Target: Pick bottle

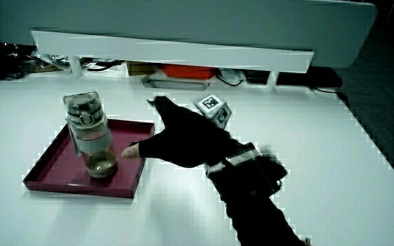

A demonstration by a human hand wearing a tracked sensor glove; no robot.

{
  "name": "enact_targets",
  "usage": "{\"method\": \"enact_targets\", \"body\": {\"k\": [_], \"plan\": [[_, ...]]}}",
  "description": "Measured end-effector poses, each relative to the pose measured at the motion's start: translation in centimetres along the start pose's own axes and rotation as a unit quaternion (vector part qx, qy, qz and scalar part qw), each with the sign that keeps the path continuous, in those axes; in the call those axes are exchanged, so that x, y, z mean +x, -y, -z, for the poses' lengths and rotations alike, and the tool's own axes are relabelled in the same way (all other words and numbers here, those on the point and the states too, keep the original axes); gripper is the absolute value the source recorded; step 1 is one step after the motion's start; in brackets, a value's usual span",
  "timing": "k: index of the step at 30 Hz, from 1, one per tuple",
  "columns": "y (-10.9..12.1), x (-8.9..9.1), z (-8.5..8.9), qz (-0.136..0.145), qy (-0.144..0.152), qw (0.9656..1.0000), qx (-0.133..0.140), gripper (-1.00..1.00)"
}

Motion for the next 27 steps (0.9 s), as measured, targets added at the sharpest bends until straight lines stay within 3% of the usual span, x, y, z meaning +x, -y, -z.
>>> {"method": "enact_targets", "body": {"k": [4,7,8,10,13,15,16,19,23,27], "plan": [[-1.3,-0.3,0.7,0.040,-0.008,0.9991,-0.012,0.00],[-2.5,-0.5,1.3,0.040,-0.015,0.9989,-0.021,0.00],[-2.9,-0.9,1.6,0.045,-0.030,0.9982,-0.026,0.00],[-3.9,-0.8,2.4,0.033,-0.051,0.9976,-0.035,0.00],[-5.5,-0.1,3.6,0.019,-0.049,0.9976,-0.045,0.00],[-6.3,0.0,4.2,0.030,-0.050,0.9972,-0.047,0.00],[-6.9,0.4,4.7,0.016,-0.054,0.9970,-0.052,0.00],[-8.1,1.0,5.4,0.017,-0.040,0.9976,-0.053,0.00],[-9.4,2.0,6.5,0.018,-0.064,0.9962,-0.055,0.00],[-10.7,2.8,7.6,0.019,-0.067,0.9959,-0.058,0.00]]}}
